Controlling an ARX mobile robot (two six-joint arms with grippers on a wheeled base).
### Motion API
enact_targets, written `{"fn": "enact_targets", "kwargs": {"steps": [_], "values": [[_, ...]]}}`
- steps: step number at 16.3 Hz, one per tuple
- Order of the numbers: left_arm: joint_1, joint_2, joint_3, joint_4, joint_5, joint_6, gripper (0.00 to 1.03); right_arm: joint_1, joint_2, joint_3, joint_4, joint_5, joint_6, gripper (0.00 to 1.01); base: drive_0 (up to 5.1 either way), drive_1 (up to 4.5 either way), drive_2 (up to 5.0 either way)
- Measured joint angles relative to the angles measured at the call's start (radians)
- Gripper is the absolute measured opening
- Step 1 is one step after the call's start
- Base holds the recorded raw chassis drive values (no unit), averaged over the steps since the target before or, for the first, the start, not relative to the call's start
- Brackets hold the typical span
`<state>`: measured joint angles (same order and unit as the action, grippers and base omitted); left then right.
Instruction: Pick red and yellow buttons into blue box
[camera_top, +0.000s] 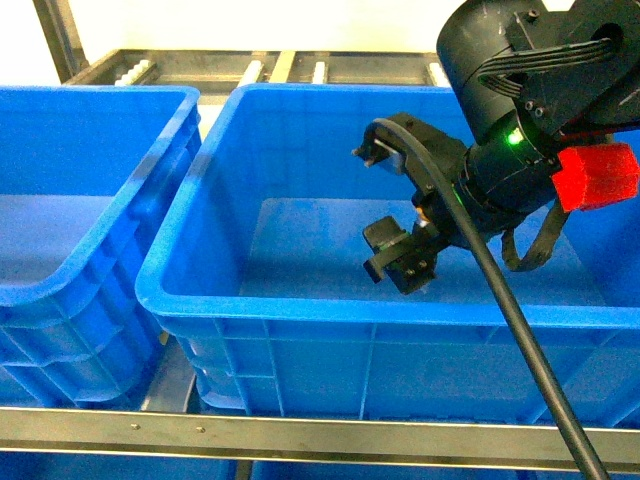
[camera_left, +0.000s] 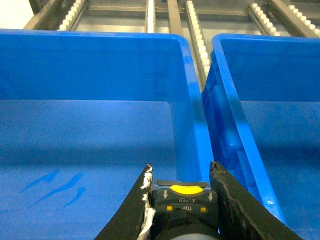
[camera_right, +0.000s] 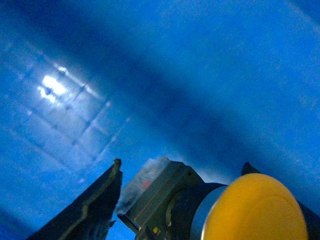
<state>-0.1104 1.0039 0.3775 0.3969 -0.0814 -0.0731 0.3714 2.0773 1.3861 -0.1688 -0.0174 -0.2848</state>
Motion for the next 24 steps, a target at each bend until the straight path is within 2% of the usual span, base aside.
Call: {"fn": "enact_targets", "kwargs": {"steps": [2, 3, 5, 8, 10, 12, 14, 15, 17, 18, 19, 20, 24], "values": [[0.000, 0.000, 0.000, 0.000, 0.000, 0.000, 0.27, -0.006, -0.047, -0.059, 0.109, 0.013, 0.027, 0.93, 0.0, 0.00, 0.0], [0.000, 0.000, 0.000, 0.000, 0.000, 0.000, 0.27, -0.013, -0.082, -0.099, 0.160, 0.008, 0.040, 1.00, 0.0, 0.00, 0.0], [0.000, 0.000, 0.000, 0.000, 0.000, 0.000, 0.27, -0.032, -0.211, -0.235, 0.333, 0.014, 0.071, 0.98, 0.0, 0.00, 0.0], [0.000, 0.000, 0.000, 0.000, 0.000, 0.000, 0.27, -0.094, -0.370, -0.435, 0.543, 0.024, 0.105, 0.98, 0.0, 0.00, 0.0], [0.000, 0.000, 0.000, 0.000, 0.000, 0.000, 0.27, -0.167, -0.567, -0.622, 0.666, 0.003, 0.133, 0.98, 0.0, 0.00, 0.0], [0.000, 0.000, 0.000, 0.000, 0.001, 0.000, 0.27, -0.246, -0.759, -0.770, 0.722, -0.025, 0.177, 0.98, 0.0, 0.00, 0.0], [0.000, 0.000, 0.000, 0.000, 0.000, 0.000, 0.27, -0.362, -0.971, -0.892, 0.698, -0.090, 0.216, 0.98, 0.0, 0.00, 0.0], [0.000, 0.000, 0.000, 0.000, 0.000, 0.000, 0.27, -0.439, -1.090, -0.938, 0.682, -0.129, 0.241, 0.98, 0.0, 0.00, 0.0], [0.000, 0.000, 0.000, 0.000, 0.000, 0.000, 0.27, -0.576, -1.307, -1.009, 0.578, -0.214, 0.270, 0.98, 0.0, 0.00, 0.0], [0.000, 0.000, 0.000, 0.000, 0.000, 0.000, 0.27, -0.620, -1.402, -1.050, 0.505, -0.245, 0.282, 0.98, 0.0, 0.00, 0.0], [0.000, 0.000, 0.000, 0.000, 0.000, 0.000, 0.27, -0.637, -1.496, -1.093, 0.425, -0.251, 0.286, 0.98, 0.0, 0.00, 0.0], [0.000, 0.000, 0.000, 0.000, 0.000, 0.000, 0.27, -0.640, -1.597, -1.140, 0.338, -0.236, 0.285, 0.98, 0.0, 0.00, 0.0], [-0.005, 0.012, 0.004, 0.007, 0.000, 0.004, 0.27, -0.640, -1.619, -1.143, 0.341, -0.229, 0.285, 0.98, 0.0, 0.00, 0.0]]}}
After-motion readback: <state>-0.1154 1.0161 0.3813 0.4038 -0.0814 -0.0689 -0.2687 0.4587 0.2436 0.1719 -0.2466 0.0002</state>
